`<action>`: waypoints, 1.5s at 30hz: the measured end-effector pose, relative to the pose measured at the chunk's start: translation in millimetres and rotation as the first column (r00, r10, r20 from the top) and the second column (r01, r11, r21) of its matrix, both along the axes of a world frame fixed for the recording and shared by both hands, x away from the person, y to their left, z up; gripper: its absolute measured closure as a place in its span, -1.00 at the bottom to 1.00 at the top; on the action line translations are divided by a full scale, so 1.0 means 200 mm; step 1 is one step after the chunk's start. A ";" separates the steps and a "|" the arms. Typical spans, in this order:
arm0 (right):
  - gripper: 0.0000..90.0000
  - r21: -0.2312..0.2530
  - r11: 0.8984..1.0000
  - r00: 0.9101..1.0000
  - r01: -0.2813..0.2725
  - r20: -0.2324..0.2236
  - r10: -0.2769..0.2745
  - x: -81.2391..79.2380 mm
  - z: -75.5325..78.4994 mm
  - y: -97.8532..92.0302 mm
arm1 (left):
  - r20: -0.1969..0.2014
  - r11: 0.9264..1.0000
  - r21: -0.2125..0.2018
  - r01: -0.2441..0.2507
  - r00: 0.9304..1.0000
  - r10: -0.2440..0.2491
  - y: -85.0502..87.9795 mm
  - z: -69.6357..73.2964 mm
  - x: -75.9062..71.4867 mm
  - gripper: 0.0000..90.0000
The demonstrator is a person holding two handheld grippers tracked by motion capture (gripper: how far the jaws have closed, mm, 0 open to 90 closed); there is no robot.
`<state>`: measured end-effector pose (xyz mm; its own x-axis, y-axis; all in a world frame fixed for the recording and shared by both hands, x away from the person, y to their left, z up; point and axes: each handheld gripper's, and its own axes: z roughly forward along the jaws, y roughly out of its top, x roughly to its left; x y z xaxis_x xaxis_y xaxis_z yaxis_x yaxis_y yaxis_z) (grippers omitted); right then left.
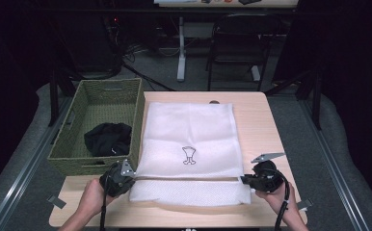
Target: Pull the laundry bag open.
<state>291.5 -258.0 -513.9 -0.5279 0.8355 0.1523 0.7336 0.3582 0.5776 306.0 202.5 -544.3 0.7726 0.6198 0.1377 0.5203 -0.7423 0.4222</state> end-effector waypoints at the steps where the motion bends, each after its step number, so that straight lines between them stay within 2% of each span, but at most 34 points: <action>1: 0.86 -0.002 1.000 1.000 0.001 0.000 -0.001 0.00 0.00 0.00 | -0.002 1.000 0.001 -0.002 1.000 0.002 0.00 0.00 0.00 0.83; 5: 0.86 0.000 1.000 1.000 -0.002 -0.003 0.002 0.00 0.00 0.00 | -0.002 1.000 0.006 -0.006 1.000 0.006 0.00 0.00 0.00 0.83; 9: 0.86 -0.001 1.000 1.000 -0.002 -0.008 0.002 0.00 0.00 0.00 | -0.004 0.999 0.036 -0.016 1.000 0.016 0.01 -0.01 0.01 0.83; 11: 0.86 -0.010 1.000 1.000 0.000 -0.008 0.000 0.00 -0.01 0.00 | -0.006 0.999 0.031 -0.022 1.000 0.023 0.02 -0.01 0.01 0.83; 12: 0.86 -0.010 1.000 1.000 0.002 -0.012 -0.002 0.00 -0.01 0.00 | -0.002 0.999 0.046 -0.026 1.000 0.026 0.02 -0.01 0.01 0.83; 14: 0.86 -0.011 1.000 1.000 0.000 -0.014 0.000 0.01 -0.01 0.00 | -0.009 0.999 0.047 -0.027 1.000 0.028 0.02 -0.01 0.02 0.83; 16: 0.86 -0.011 1.000 1.000 -0.001 -0.014 0.001 0.01 -0.01 0.00 | -0.003 0.997 0.077 -0.017 1.000 0.017 0.02 -0.02 0.01 0.83; 19: 0.86 -0.027 1.000 1.000 -0.006 -0.018 0.005 0.01 -0.02 0.00 | 0.008 0.995 0.102 -0.010 1.000 0.009 0.00 -0.02 0.01 0.83; 25: 0.86 -0.065 0.998 1.000 -0.016 -0.021 0.015 0.02 -0.03 0.02 | -0.007 0.993 0.119 -0.009 1.000 0.010 0.00 -0.03 0.01 0.83; 27: 0.85 -0.064 0.998 1.000 -0.013 -0.023 0.011 0.02 -0.04 0.03 | -0.015 0.994 0.111 -0.012 1.000 0.014 0.00 -0.03 0.01 0.83; 31: 0.83 -0.046 0.999 0.999 0.006 -0.048 -0.008 0.03 -0.05 0.03 | -0.046 0.997 0.067 -0.025 0.999 0.028 0.02 -0.02 0.03 0.82; 37: 0.84 -0.052 0.999 0.999 0.002 -0.041 -0.005 0.03 -0.06 0.03 | -0.097 0.999 0.015 -0.037 0.995 0.038 0.02 -0.02 0.03 0.80; 40: 0.84 -0.052 0.999 0.999 0.003 -0.043 -0.005 0.03 -0.06 0.03 | -0.100 0.999 0.010 -0.034 0.994 0.035 0.03 -0.01 0.03 0.79; 45: 0.84 -0.048 0.999 0.999 0.000 -0.047 -0.003 0.03 -0.06 0.03 | -0.117 0.998 -0.045 -0.033 0.993 0.027 0.04 0.01 0.03 0.77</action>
